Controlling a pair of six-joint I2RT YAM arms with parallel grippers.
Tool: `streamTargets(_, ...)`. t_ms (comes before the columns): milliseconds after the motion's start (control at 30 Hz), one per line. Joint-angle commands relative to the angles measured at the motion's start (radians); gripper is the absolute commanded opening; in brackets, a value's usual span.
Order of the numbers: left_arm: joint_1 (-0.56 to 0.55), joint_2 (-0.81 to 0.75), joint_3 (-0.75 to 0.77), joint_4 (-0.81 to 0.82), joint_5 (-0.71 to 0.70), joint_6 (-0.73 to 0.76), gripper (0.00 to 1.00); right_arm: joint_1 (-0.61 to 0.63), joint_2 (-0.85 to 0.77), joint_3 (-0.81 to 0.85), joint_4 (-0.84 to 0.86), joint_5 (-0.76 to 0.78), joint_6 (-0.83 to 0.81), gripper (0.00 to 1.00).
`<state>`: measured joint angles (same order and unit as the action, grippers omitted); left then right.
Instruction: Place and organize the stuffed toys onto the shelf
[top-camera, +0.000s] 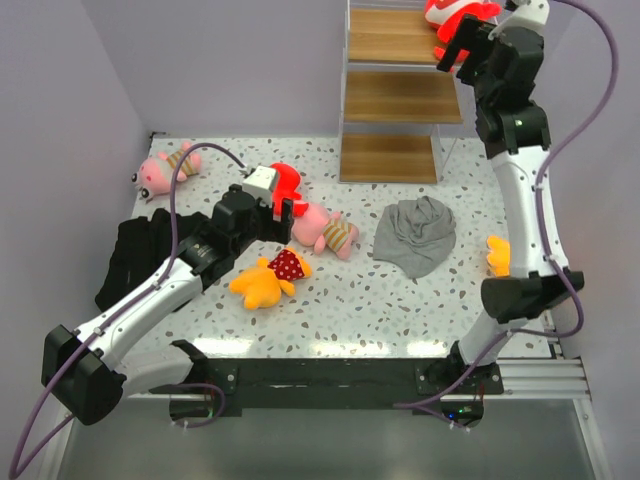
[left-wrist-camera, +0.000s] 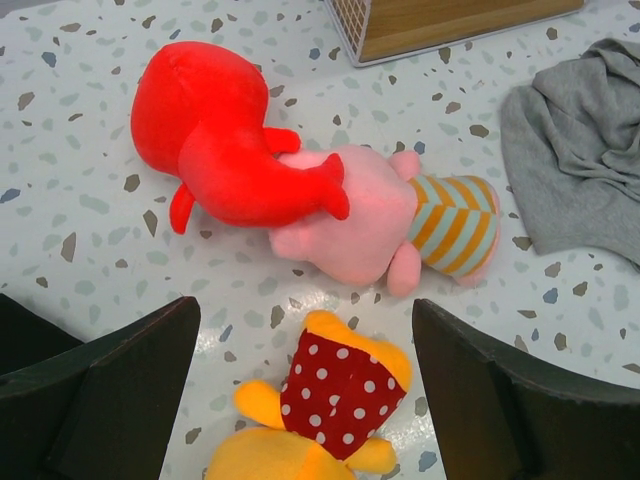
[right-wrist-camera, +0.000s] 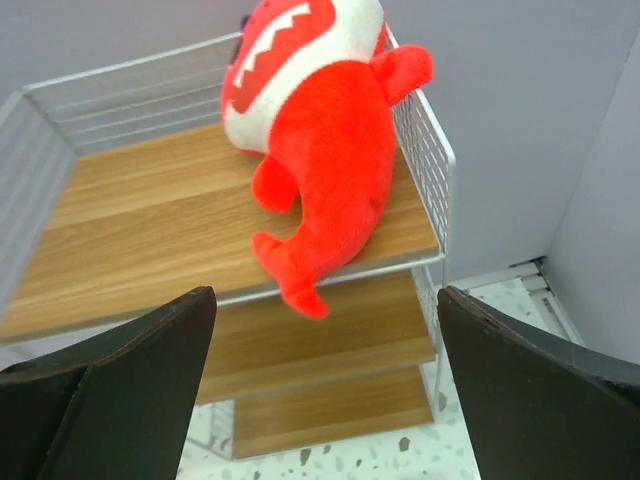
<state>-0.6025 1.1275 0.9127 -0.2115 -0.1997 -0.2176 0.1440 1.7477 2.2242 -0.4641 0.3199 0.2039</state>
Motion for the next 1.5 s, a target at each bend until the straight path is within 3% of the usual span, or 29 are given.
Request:
streamTargets(0,0.000,-0.003,0.040,0.017,-0.053,-0.015,0.92,-0.003,-0.181,-0.161,-0.019,-0.187,0.141,0.96)
streamTargets(133,0.001,-0.005,0.041,0.008,-0.128,-0.051,0.92,0.003,-0.389,-0.446,-0.002,-0.423,0.250,0.94)
streamTargets(233,0.003,0.008,0.054,-0.006,-0.184,-0.095,0.92,0.009,-0.546,-0.761,0.080,-0.514,0.334,0.94)
streamTargets(433,0.090,0.127,0.230,-0.129,-0.164,-0.215,0.88,0.052,-0.790,-1.191,0.208,-0.630,0.445,0.91)
streamTargets(533,0.171,0.243,0.331,-0.166,-0.101,-0.249,0.86,0.091,-0.855,-1.297,0.214,-0.608,0.427,0.90)
streamTargets(767,0.198,0.546,0.658,-0.279,-0.141,-0.131,0.82,0.198,-0.838,-1.334,0.166,-0.607,0.382,0.88)
streamTargets(933,0.198,0.737,0.753,-0.298,-0.142,-0.042,0.73,0.232,-0.840,-1.356,0.176,-0.593,0.367,0.88)
streamTargets(1233,0.198,0.966,0.885,-0.339,-0.107,0.009,0.69,0.243,-0.804,-1.365,0.162,-0.602,0.313,0.88)
streamTargets(1267,0.196,0.979,0.888,-0.341,-0.109,0.009,0.66,0.243,-0.800,-1.365,0.162,-0.601,0.312,0.88)
streamTargets(1333,0.198,1.008,0.897,-0.358,-0.122,0.009,0.50,0.243,-0.800,-1.365,0.160,-0.607,0.310,0.88)
streamTargets(1367,0.198,1.014,0.911,-0.362,-0.125,0.011,0.41,0.244,-0.803,-1.365,0.162,-0.608,0.313,0.88)
streamTargets(1400,0.198,1.016,0.916,-0.373,-0.133,0.011,0.23,0.243,-0.807,-1.367,0.163,-0.611,0.316,0.88)
streamTargets(1467,0.201,0.993,0.914,-0.373,-0.130,0.004,0.11,0.246,-0.814,-1.370,0.170,-0.608,0.321,0.88)
